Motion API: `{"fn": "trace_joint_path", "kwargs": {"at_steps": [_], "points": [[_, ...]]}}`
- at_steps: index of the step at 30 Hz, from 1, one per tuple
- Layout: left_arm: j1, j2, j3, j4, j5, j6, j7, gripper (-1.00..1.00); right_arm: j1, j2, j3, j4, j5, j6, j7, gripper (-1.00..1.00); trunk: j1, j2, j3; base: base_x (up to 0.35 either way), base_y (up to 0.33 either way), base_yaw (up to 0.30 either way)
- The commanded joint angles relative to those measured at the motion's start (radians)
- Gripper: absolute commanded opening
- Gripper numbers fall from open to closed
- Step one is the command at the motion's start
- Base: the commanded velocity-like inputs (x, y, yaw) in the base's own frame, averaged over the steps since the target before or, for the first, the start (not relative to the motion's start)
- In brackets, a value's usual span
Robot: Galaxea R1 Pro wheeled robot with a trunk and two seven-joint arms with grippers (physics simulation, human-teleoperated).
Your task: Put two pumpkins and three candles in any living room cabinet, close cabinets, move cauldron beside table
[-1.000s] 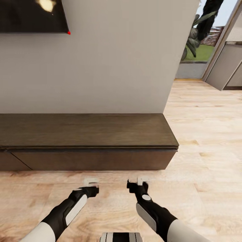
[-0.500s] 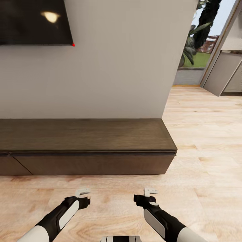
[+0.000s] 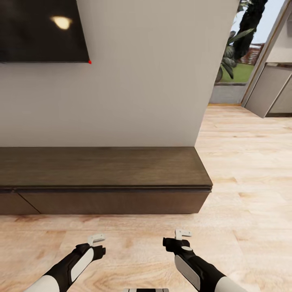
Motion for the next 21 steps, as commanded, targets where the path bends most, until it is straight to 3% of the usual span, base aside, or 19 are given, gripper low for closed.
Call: {"fn": "trace_joint_path", "kwargs": {"at_steps": [1, 5, 21], "points": [[-0.001, 0.001, -0.008, 0.000, 0.011, -0.009, 0.010, 1.00, -0.001, -0.001, 0.007, 0.001, -0.004, 0.003, -0.008, 1.00, -0.004, 0.007, 0.002, 0.000, 0.000, 0.000], [-0.001, -0.001, -0.009, 0.038, 0.011, -0.045, 0.010, 1.00, 0.000, -0.001, 0.007, 0.025, -0.003, -0.004, -0.010, 1.00, -0.019, 0.035, 0.015, 0.000, 0.000, 0.000], [-0.001, -0.002, -0.006, 0.056, 0.014, -0.063, 0.010, 1.00, 0.000, 0.000, 0.006, 0.091, -0.002, -0.008, -0.004, 1.00, -0.081, 0.147, 0.065, 0.000, 0.000, 0.000]]}}
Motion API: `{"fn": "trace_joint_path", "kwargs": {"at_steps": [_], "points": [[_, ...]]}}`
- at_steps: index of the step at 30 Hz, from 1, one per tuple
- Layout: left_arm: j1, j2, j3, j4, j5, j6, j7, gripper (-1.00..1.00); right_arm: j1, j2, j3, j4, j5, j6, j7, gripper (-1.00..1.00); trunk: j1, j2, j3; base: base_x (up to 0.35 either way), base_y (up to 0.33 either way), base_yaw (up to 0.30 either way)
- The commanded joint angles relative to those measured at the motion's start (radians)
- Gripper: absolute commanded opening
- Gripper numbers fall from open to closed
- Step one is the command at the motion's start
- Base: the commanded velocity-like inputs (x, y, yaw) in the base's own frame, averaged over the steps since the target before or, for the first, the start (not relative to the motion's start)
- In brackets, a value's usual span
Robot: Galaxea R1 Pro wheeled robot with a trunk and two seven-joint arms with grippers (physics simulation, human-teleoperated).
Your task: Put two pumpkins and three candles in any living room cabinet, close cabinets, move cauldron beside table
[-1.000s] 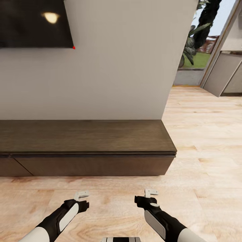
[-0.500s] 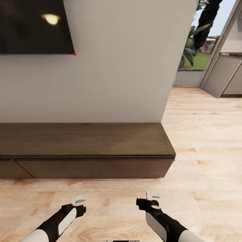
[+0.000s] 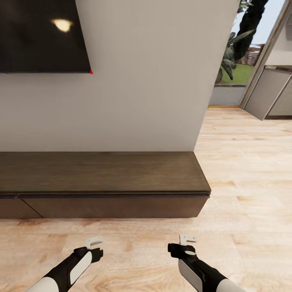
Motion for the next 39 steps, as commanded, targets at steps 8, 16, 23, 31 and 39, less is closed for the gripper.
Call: {"fn": "trace_joint_path", "kwargs": {"at_steps": [8, 16, 23, 31, 39], "points": [[-0.001, 0.001, -0.009, -0.003, 0.011, -0.009, 0.008, 1.00, -0.001, -0.002, 0.007, 0.007, -0.003, 0.004, -0.008, 1.00, -0.031, 0.056, 0.024, 0.000, 0.000, 0.000], [-0.001, 0.001, -0.009, 0.021, 0.011, -0.010, 0.008, 1.00, -0.001, -0.002, 0.009, 0.012, -0.002, 0.004, -0.008, 1.00, -0.062, 0.112, 0.049, 0.000, 0.000, 0.000], [-0.001, 0.000, -0.009, 0.034, 0.010, -0.010, 0.006, 1.00, -0.001, -0.001, 0.009, 0.020, 0.000, -0.002, -0.008, 1.00, -0.088, 0.161, 0.071, 0.000, 0.000, 0.000], [-0.001, 0.000, -0.008, 0.034, 0.010, -0.010, 0.007, 1.00, -0.001, 0.000, 0.009, 0.037, 0.001, -0.016, -0.010, 1.00, -0.119, 0.217, 0.096, 0.000, 0.000, 0.000], [-0.001, -0.002, -0.008, 0.034, 0.011, -0.010, 0.006, 1.00, -0.001, -0.001, 0.009, 0.046, -0.001, -0.019, -0.008, 1.00, -0.150, 0.273, 0.121, 0.000, 0.000, 0.000]]}}
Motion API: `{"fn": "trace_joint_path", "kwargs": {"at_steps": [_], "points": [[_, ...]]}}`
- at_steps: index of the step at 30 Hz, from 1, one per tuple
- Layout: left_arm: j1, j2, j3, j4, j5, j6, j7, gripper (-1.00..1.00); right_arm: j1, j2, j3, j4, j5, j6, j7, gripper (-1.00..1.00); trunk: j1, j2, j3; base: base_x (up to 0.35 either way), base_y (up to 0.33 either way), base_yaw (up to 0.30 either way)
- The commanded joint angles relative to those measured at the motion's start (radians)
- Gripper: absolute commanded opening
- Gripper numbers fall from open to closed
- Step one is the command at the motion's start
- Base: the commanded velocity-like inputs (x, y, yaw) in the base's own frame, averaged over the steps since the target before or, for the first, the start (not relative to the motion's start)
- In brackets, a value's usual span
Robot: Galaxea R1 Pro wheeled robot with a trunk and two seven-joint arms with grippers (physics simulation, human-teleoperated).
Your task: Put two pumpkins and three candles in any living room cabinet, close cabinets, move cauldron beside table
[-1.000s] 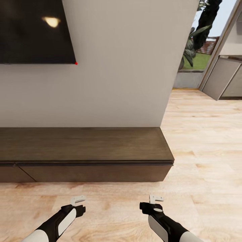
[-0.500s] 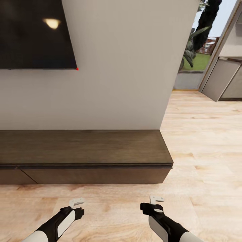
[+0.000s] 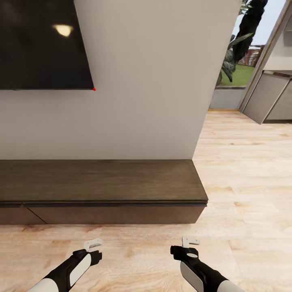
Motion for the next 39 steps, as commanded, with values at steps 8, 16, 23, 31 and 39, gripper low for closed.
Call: {"fn": "trace_joint_path", "kwargs": {"at_steps": [8, 16, 23, 31, 39], "points": [[-0.001, -0.003, -0.009, -0.003, 0.009, 0.003, 0.009, 1.00, -0.001, -0.001, 0.008, -0.003, 0.003, 0.006, -0.008, 1.00, -0.031, 0.056, 0.024, 0.000, 0.000, 0.000], [-0.001, -0.003, -0.009, -0.003, 0.009, 0.003, 0.009, 1.00, -0.001, -0.001, 0.008, -0.003, 0.002, 0.006, -0.008, 1.00, -0.062, 0.112, 0.049, 0.000, 0.000, 0.000], [-0.001, -0.003, -0.009, -0.003, 0.009, 0.003, 0.009, 1.00, -0.001, -0.001, 0.008, -0.002, 0.003, 0.006, -0.008, 1.00, -0.088, 0.161, 0.071, 0.000, 0.000, 0.000], [-0.001, -0.003, -0.009, -0.003, 0.009, 0.003, 0.009, 1.00, -0.001, -0.001, 0.008, -0.001, 0.005, 0.006, -0.008, 1.00, -0.119, 0.217, 0.096, 0.000, 0.000, 0.000], [-0.001, -0.003, -0.009, -0.002, 0.009, 0.003, 0.008, 1.00, -0.001, -0.001, 0.008, 0.016, 0.007, -0.004, -0.008, 1.00, -0.150, 0.273, 0.121, 0.000, 0.000, 0.000]]}}
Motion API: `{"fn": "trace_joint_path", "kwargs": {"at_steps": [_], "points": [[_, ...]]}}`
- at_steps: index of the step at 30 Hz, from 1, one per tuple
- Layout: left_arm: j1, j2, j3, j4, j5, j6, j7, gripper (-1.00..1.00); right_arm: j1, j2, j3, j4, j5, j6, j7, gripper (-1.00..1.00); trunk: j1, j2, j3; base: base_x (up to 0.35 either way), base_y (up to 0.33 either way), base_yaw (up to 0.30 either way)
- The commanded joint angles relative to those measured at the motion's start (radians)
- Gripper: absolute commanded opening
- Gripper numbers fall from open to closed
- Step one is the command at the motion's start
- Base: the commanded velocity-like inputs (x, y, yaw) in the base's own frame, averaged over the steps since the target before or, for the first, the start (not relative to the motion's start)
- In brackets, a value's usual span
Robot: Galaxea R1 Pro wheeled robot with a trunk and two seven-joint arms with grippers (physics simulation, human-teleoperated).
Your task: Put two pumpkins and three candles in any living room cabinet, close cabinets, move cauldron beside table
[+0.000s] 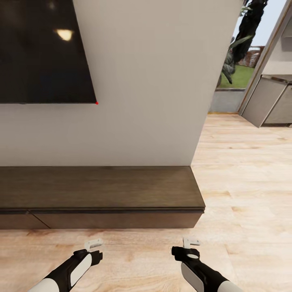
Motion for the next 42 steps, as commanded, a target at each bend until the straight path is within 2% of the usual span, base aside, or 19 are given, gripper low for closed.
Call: {"fn": "trace_joint_path", "kwargs": {"at_steps": [1, 5, 9, 13, 16, 20, 24, 29, 33, 42], "points": [[-0.001, 0.001, -0.008, -0.002, 0.010, 0.003, 0.009, 1.00, -0.001, 0.000, 0.008, 0.017, -0.003, -0.004, -0.008, 1.00, -0.004, 0.007, 0.002, 0.000, 0.000, 0.000], [-0.001, 0.001, -0.010, 0.010, 0.009, 0.003, 0.008, 1.00, -0.001, 0.008, 0.006, 0.141, -0.012, -0.047, -0.007, 1.00, -0.019, 0.035, 0.015, 0.000, 0.000, 0.000], [-0.001, 0.000, -0.017, 0.120, 0.004, 0.000, 0.008, 1.00, -0.001, 0.007, 0.006, 0.259, -0.016, -0.089, -0.007, 1.00, -0.035, 0.063, 0.027, 0.000, 0.000, 0.000], [-0.001, 0.001, -0.019, 0.167, 0.005, -0.001, 0.007, 1.00, 0.006, 0.002, 0.006, 0.340, -0.016, -0.120, -0.006, 1.00, -0.050, 0.091, 0.040, 0.000, 0.000, 0.000], [-0.001, -0.006, -0.022, 0.260, -0.001, -0.035, -0.008, 1.00, 0.040, 0.002, 0.005, 0.387, -0.018, -0.153, -0.006, 1.00, -0.062, 0.112, 0.049, 0.000, 0.000, 0.000], [0.001, -0.025, -0.023, 0.353, -0.006, -0.108, -0.048, 1.00, 0.081, 0.000, 0.005, 0.404, -0.035, -0.166, -0.006, 1.00, -0.077, 0.140, 0.062, 0.000, 0.000, 0.000], [0.022, -0.024, -0.024, 0.406, -0.012, -0.141, -0.064, 1.00, 0.105, -0.001, 0.005, 0.411, -0.051, -0.169, -0.004, 1.00, -0.092, 0.168, 0.074, 0.000, 0.000, 0.000], [0.085, -0.027, -0.026, 0.416, -0.013, -0.189, -0.067, 1.00, 0.129, 0.005, 0.005, 0.416, -0.058, -0.170, 0.006, 1.00, -0.111, 0.203, 0.090, 0.000, 0.000, 0.000], [0.136, -0.017, -0.027, 0.417, -0.014, -0.213, -0.068, 1.00, 0.158, 0.007, 0.006, 0.416, -0.059, -0.169, 0.007, 1.00, -0.127, 0.231, 0.103, 0.000, 0.000, 0.000], [0.178, -0.025, -0.038, 0.417, -0.014, -0.234, -0.068, 1.00, 0.167, 0.006, 0.006, 0.418, -0.058, -0.169, 0.007, 1.00, -0.161, 0.294, 0.131, 0.000, 0.000, 0.000]]}}
